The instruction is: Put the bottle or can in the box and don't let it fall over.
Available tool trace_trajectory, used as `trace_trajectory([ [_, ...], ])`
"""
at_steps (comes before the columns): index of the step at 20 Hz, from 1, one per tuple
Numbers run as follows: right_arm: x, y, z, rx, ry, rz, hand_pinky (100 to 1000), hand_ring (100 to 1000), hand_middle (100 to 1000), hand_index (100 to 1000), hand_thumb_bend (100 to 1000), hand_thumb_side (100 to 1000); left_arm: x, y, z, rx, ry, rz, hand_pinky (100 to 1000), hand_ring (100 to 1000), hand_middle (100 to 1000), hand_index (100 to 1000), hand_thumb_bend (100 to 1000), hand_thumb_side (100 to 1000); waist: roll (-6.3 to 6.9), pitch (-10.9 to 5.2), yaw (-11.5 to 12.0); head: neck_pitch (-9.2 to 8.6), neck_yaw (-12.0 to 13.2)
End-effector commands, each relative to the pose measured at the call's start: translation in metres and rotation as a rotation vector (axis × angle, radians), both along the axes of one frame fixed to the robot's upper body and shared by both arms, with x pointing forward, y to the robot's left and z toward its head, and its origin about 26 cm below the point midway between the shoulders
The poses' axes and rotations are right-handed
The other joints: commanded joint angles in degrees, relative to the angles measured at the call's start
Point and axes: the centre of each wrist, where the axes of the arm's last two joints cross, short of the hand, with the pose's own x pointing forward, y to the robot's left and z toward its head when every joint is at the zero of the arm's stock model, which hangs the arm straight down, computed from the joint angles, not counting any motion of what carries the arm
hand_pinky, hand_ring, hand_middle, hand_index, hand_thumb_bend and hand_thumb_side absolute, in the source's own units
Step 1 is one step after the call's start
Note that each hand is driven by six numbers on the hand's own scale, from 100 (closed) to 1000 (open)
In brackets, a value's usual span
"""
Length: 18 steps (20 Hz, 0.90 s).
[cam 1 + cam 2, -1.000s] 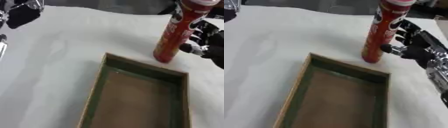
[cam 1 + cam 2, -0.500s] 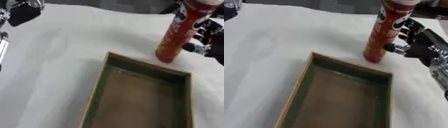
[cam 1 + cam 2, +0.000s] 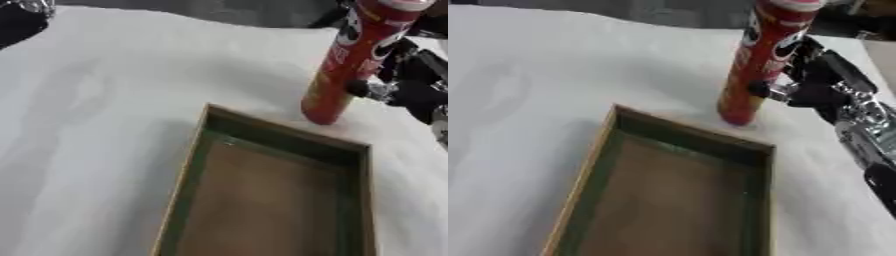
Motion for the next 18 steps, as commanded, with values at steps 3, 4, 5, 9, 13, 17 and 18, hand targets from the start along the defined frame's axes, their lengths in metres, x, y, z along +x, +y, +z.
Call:
trace_trajectory([
  [3, -0.0024, -0.0065, 0.016, -0.035, -0.035, -0.002, 1000, 1000, 1000, 1000, 770, 171, -0.0034, 0.0095, 0.0145, -0.001, -0.04, 0.009, 578, 608, 419, 868, 100, 265, -0.1, -1.04, 0.46, -0.5, -0.68],
  [4, -0.0022, -0.0068, 0.0164, -0.037, -0.035, -0.001, 1000, 1000, 1000, 1000, 769, 170, -0.0035, 0.0099, 0.0147, -0.002, -0.04, 0.01, 579, 609, 420, 868, 100, 268, -0.15, -1.01, 0.61, -0.44, -0.84],
  [5, -0.0021, -0.0072, 0.017, -0.04, -0.038, -0.001, 1000, 1000, 1000, 1000, 770, 171, -0.0035, 0.0103, 0.015, -0.003, -0.04, 0.009, 579, 609, 420, 868, 100, 269, -0.22, -0.97, 0.82, -0.42, -1.07],
  [9, -0.0017, -0.0085, 0.0195, -0.041, -0.047, 0.006, 1000, 1000, 1000, 1000, 765, 166, -0.0035, 0.0109, 0.0171, -0.013, -0.043, 0.004, 579, 610, 420, 867, 100, 277, -0.59, -0.78, 1.66, -0.6, -1.66],
  [13, -0.0011, -0.0073, 0.0208, -0.035, -0.047, 0.023, 1000, 1000, 1000, 1000, 753, 155, -0.0047, 0.0126, 0.0186, -0.018, -0.046, -0.001, 581, 611, 421, 865, 100, 284, -0.87, -0.65, 2.16, -0.43, -1.68],
  [17, -0.0011, -0.0058, 0.0214, -0.036, -0.042, 0.04, 1000, 1000, 1000, 1000, 746, 149, -0.0066, 0.0145, 0.0197, -0.014, -0.047, -0.001, 580, 611, 421, 864, 100, 286, -1.11, -0.66, 2.35, -0.09, -1.91],
  [18, -0.0013, -0.0055, 0.0218, -0.037, -0.042, 0.043, 1000, 1000, 1000, 1000, 745, 148, -0.0071, 0.0149, 0.02, -0.016, -0.048, -0.001, 581, 611, 421, 864, 100, 286, -1.16, -0.66, 2.4, -0.04, -1.98],
])
